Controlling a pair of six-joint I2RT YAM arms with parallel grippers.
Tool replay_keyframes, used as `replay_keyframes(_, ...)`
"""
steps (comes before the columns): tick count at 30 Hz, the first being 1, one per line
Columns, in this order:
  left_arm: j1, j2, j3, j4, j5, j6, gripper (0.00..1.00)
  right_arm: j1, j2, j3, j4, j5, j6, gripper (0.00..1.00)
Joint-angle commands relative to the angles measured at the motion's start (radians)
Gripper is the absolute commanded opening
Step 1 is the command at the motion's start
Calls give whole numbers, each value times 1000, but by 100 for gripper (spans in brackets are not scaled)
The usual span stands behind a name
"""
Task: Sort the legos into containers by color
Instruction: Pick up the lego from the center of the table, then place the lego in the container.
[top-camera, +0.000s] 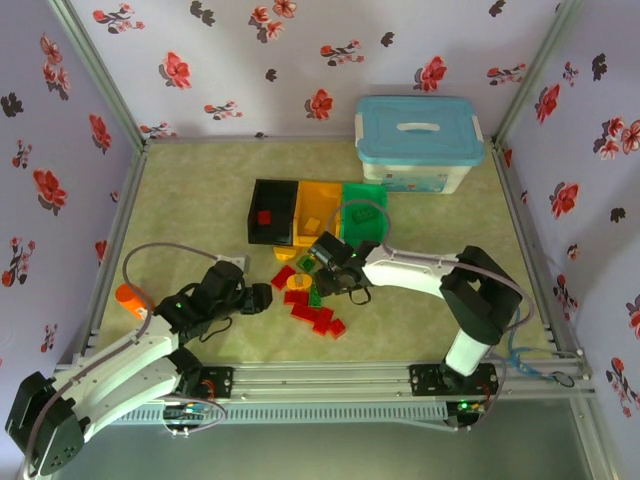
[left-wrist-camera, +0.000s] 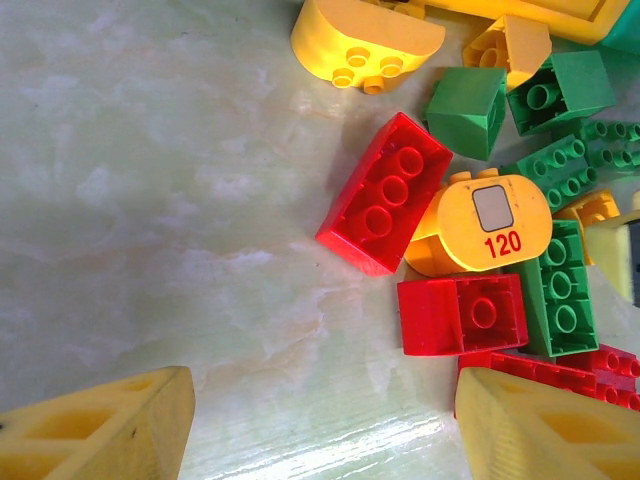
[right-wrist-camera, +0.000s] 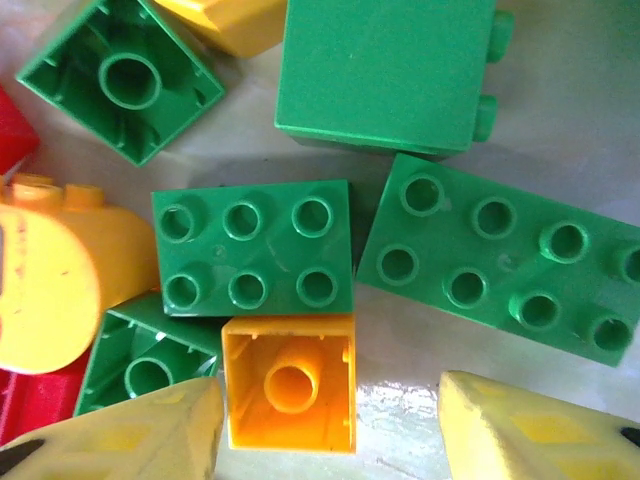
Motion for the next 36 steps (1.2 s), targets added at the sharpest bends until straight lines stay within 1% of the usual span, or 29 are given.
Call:
replay_keyframes(1,5,-17,-10,6,-23,-19,69,2,36,34,0,22,19,57)
replay_keyframes(6,4,-42,-25,-2,-23,-22,69,1,68,29,-5,34,29,51)
replay_keyframes(10,4,-45,-27,-1,-27,-19,69,2,68,16,-5,34,34,43)
replay_keyframes(13,5,-45,-22,-1,-31,-13,69,3,40,21,-31,43,36,35)
replay_keyframes(14,5,-44,-18,-3,-31,-9,69,4,20,26,-44,51,35,34)
replay_keyframes(18,1,-46,-7,-8,-23,7,69,7,-75,80,-107,100,14,33)
replay_keyframes(21,-14,-45,3,-18,-21,12,69,-8,-110,170,-150,165,-33,33)
replay_keyframes(24,-40,-40,8,-22,-22,8,69,-76,-55,305,-186,137,-99,33)
replay_keyframes(27,-76,-40,13,-34,-49,-11,69,-138,54,458,-218,86,-155,33)
replay_keyframes(32,-173,-40,22,-65,-128,-58,69,-188,270,723,-314,75,-223,34)
replay_keyframes(36,-250,-40,30,-97,-191,-90,69,-207,378,859,-369,102,-237,39)
